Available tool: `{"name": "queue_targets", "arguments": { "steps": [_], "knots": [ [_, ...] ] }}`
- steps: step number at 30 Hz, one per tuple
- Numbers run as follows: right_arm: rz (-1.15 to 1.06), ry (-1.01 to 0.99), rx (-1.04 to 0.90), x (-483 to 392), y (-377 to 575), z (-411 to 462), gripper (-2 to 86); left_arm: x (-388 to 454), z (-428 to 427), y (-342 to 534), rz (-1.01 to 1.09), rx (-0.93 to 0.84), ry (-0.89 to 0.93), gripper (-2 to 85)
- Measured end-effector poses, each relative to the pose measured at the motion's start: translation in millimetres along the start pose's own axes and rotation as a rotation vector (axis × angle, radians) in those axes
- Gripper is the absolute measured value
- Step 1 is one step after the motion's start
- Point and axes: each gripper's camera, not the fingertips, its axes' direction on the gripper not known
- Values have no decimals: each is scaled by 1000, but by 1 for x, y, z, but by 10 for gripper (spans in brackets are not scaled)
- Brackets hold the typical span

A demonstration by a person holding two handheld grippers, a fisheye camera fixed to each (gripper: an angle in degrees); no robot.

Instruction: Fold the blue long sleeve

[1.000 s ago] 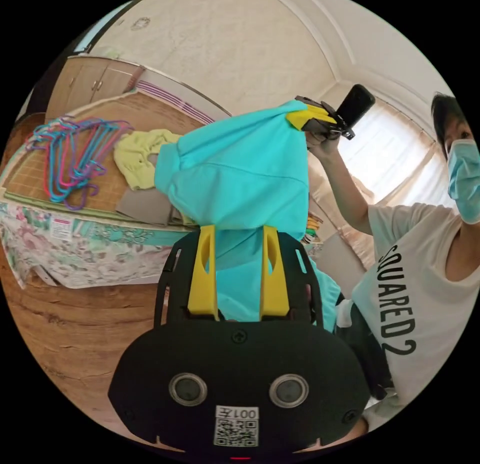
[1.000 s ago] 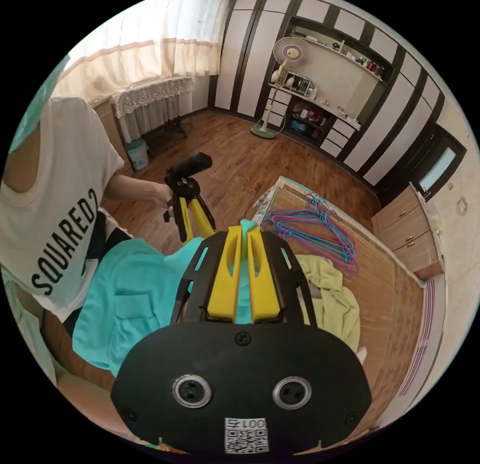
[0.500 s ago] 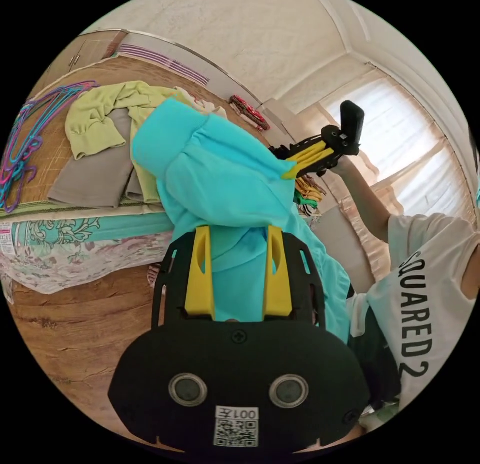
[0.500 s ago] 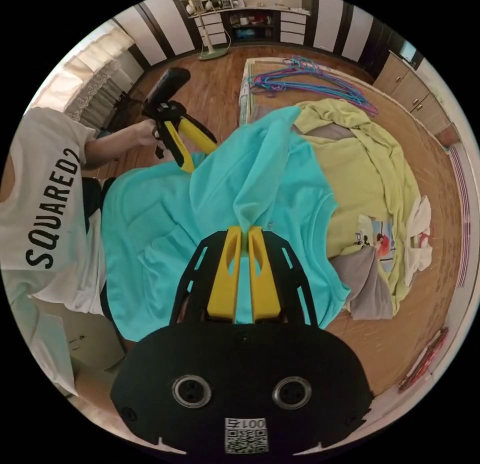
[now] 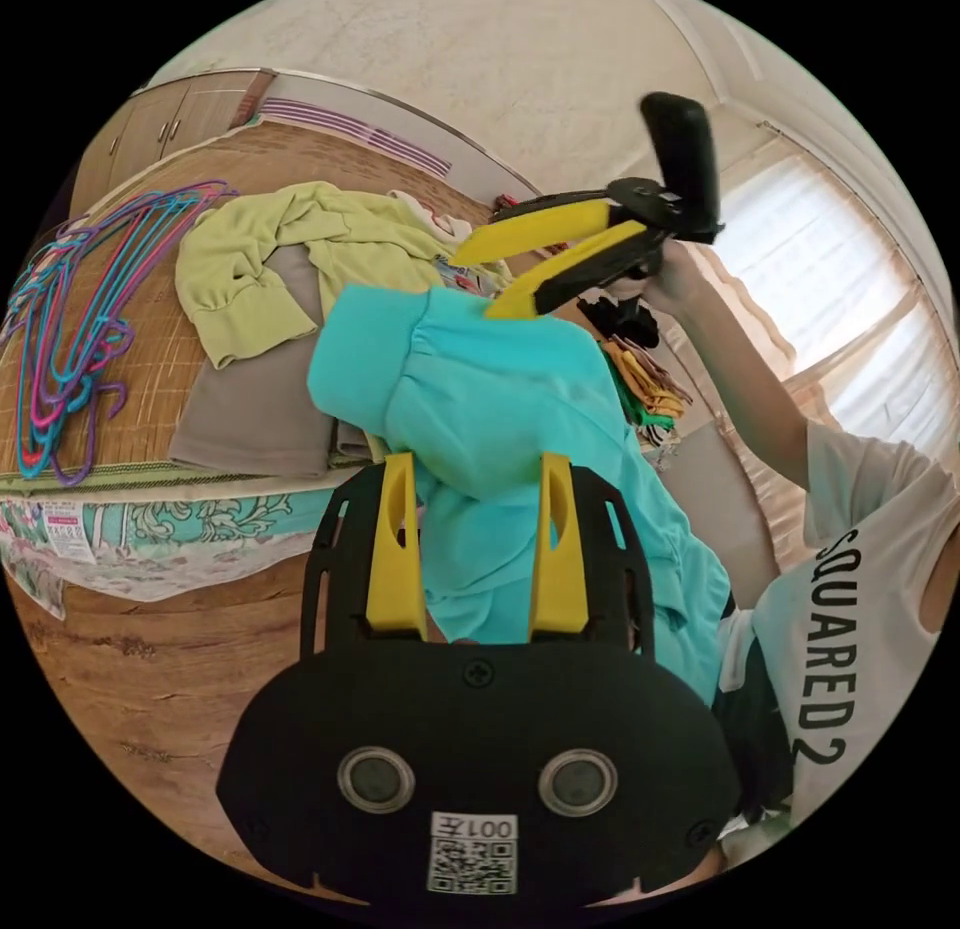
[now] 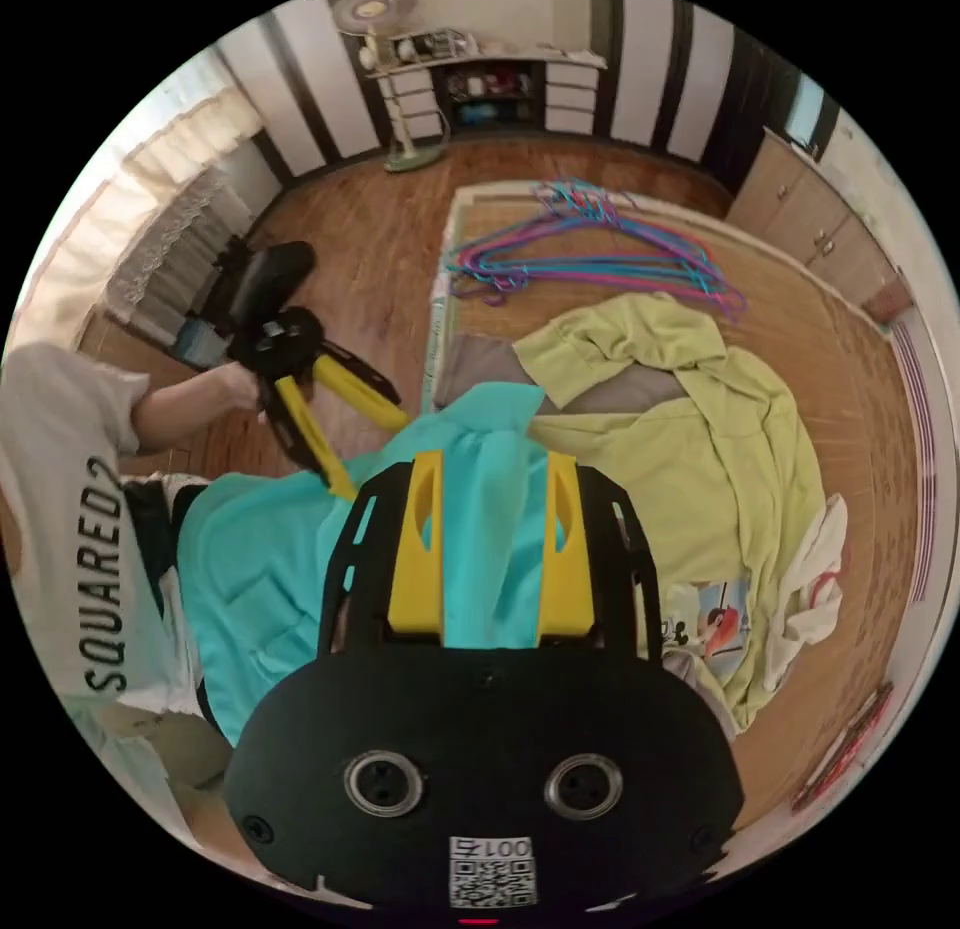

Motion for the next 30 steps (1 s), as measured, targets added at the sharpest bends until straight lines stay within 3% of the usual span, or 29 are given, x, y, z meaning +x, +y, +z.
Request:
{"name": "queue_targets", "arguments": {
  "steps": [3,5,9,12,17,23,30],
  "knots": [
    [114,-57,-129,36,-16,41,112,-1,3,-13,-7,12,12,127],
    [174,-204,-149,58,-17,66,81,0,3,-22,-21,27,-1,111],
    [154,-282,-76,62,-8,68,42,7,-10,-32,-60,83,-31,66],
    [104,-262,120,51,5,29,30,35,-42,-38,-49,166,-140,25],
    [-38,-117,514,13,21,-82,25,114,-139,-65,-37,341,-481,-9],
    [-196,-24,736,-39,39,-169,25,232,-215,-97,88,445,-715,-10],
    [-391,-46,807,-116,129,-229,25,396,-195,-99,367,364,-792,-10]
  ]
}}
